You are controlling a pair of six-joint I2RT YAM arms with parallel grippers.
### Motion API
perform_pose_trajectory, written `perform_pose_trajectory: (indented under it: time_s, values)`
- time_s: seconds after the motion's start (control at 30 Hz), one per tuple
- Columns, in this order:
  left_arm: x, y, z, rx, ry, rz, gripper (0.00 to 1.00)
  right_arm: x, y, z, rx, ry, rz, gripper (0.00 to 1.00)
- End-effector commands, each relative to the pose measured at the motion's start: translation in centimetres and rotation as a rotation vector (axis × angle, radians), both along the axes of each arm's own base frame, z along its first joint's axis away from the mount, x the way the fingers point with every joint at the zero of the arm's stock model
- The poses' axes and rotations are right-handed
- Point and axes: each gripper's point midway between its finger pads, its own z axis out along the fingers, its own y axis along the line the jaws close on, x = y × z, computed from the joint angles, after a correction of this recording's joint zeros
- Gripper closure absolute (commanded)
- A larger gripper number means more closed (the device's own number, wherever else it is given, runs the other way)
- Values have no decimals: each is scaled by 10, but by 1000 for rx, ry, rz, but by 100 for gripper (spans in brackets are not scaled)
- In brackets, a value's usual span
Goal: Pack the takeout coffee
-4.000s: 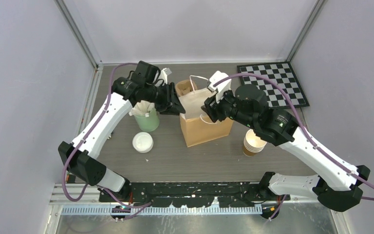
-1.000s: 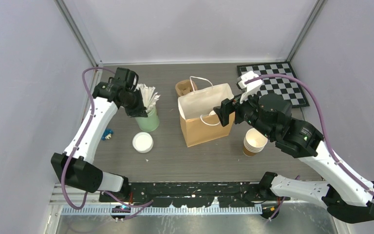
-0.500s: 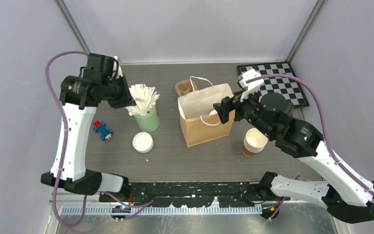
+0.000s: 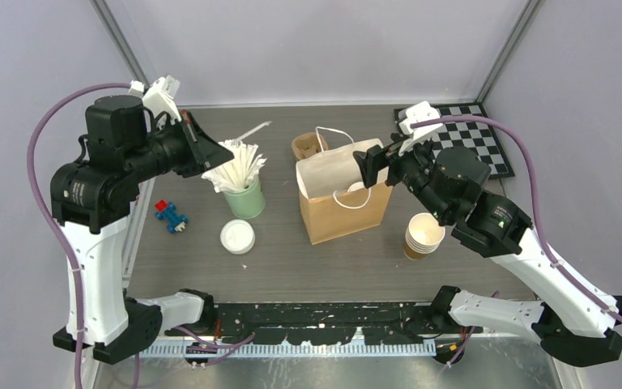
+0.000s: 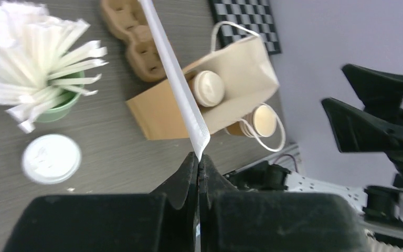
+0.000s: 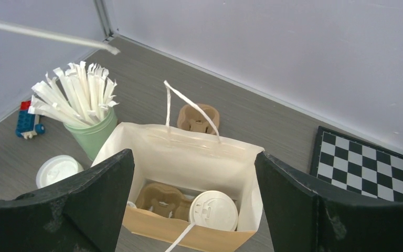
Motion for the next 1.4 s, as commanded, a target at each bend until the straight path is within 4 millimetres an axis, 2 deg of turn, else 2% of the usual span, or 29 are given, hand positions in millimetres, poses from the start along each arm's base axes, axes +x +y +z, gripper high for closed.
perform_pose_trajectory:
  time_s: [0.0,0.27,0.47,0.6,0.73,0.87,1.03,1.37]
  values:
    - [-6,-45,36,-217,-100,-228,100,7,-16,25,19,-52,-91,11]
    - [-13,-94,38,-307,-76,-469,100,10,-28,21,39,-42,-156,11]
    - [-11,-128,32,-330,-74,-565,100,5,-30,17,49,-22,-149,11]
    - [-7,-142,27,-324,-84,-594,100,3,-36,16,52,-24,-162,11]
    - [0,-157,11,-342,-56,-640,100,0,-44,16,57,-25,-185,11]
    - [3,-175,-20,-339,21,-682,100,-5,-50,17,58,-25,-185,11]
    - [7,-177,-45,-283,75,-672,100,-8,-60,18,62,-24,-209,12]
    - [1,-159,-69,-164,91,-646,100,-10,-63,12,73,-4,-216,12]
